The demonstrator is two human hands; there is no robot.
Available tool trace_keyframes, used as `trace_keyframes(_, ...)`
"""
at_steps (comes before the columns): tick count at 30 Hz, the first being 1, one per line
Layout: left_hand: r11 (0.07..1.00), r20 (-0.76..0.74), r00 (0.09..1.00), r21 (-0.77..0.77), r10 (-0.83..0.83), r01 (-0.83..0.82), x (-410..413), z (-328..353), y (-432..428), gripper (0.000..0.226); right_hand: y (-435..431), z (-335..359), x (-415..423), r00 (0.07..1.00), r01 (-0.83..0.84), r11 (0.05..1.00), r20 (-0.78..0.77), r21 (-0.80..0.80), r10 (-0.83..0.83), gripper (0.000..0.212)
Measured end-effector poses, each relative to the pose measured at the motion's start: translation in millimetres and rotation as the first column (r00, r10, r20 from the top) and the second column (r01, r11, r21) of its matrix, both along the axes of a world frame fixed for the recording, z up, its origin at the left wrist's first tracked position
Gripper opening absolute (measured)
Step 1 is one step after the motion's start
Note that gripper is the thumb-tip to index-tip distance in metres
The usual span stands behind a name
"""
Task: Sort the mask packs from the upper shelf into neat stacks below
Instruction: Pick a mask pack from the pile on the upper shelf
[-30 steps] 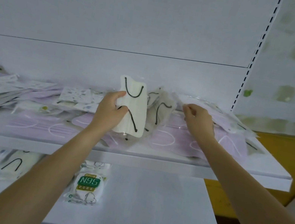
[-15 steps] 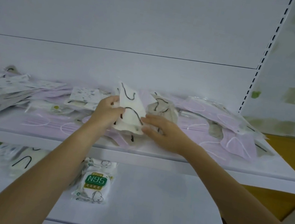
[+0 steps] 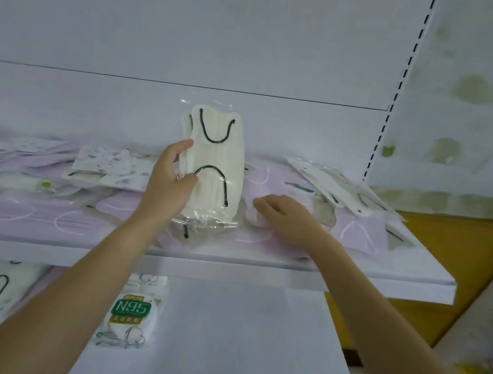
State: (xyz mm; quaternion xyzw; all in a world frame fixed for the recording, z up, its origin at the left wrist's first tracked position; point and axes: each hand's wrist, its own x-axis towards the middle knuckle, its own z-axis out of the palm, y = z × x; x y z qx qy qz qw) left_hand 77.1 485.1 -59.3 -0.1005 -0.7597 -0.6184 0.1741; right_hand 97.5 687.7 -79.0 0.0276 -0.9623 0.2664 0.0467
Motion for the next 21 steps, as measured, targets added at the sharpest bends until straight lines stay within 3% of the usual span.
trace_keyframes(2,0.999,0.02,1.0,-0.034,-0.009,0.01,-2,-1,6,0.054,7,1,-4,0.991,0.114,0.987,-0.08,0.114,-0.106,0.044)
trace_keyframes(4,0.999,0.032,0.999,-0.049,-0.019,0.021,-5,-3,9,0.055,17,-2,-6,0.982,0.179,0.93,0.006,0.32,-0.191,0.047)
trace_keyframes(5,0.998,0.033,0.999,-0.057,-0.026,0.028,-7,-3,11,0.054,21,-4,-5,0.983,0.129,0.937,0.079,0.325,-0.163,0.045)
trace_keyframes(6,0.997,0.036,0.999,-0.065,-0.033,0.035,-10,-4,13,0.054,23,-5,-4,0.988,0.067,0.963,0.12,0.261,-0.101,0.041)
trace_keyframes(8,0.996,0.053,0.997,-0.064,-0.053,0.057,-17,-3,20,0.053,26,-4,-1,0.999,0.026,0.999,0.033,0.033,-0.027,0.034)
trace_keyframes(10,0.994,0.07,0.994,-0.055,-0.089,0.093,-26,-2,30,0.052,40,1,-6,0.977,0.155,0.987,-0.141,-0.038,-0.159,0.034)
trace_keyframes(13,0.989,0.106,0.987,-0.073,-0.12,0.128,-35,-1,50,0.049,77,3,-22,0.88,0.471,0.856,-0.177,0.212,-0.441,0.047)
trace_keyframes(15,0.984,0.131,0.982,-0.101,-0.135,0.148,-39,-3,62,0.05,95,-1,-30,0.844,0.52,0.781,-0.067,0.346,-0.532,0.047)
trace_keyframes(18,0.976,0.18,0.973,-0.138,-0.142,0.168,-45,-8,79,0.05,98,-7,-36,0.867,0.484,0.809,-0.055,0.335,-0.496,0.038)
trace_keyframes(21,0.978,0.242,0.966,-0.166,-0.088,0.13,-46,-8,94,0.049,85,-7,-36,0.93,0.367,0.866,-0.117,0.338,-0.348,0.035)
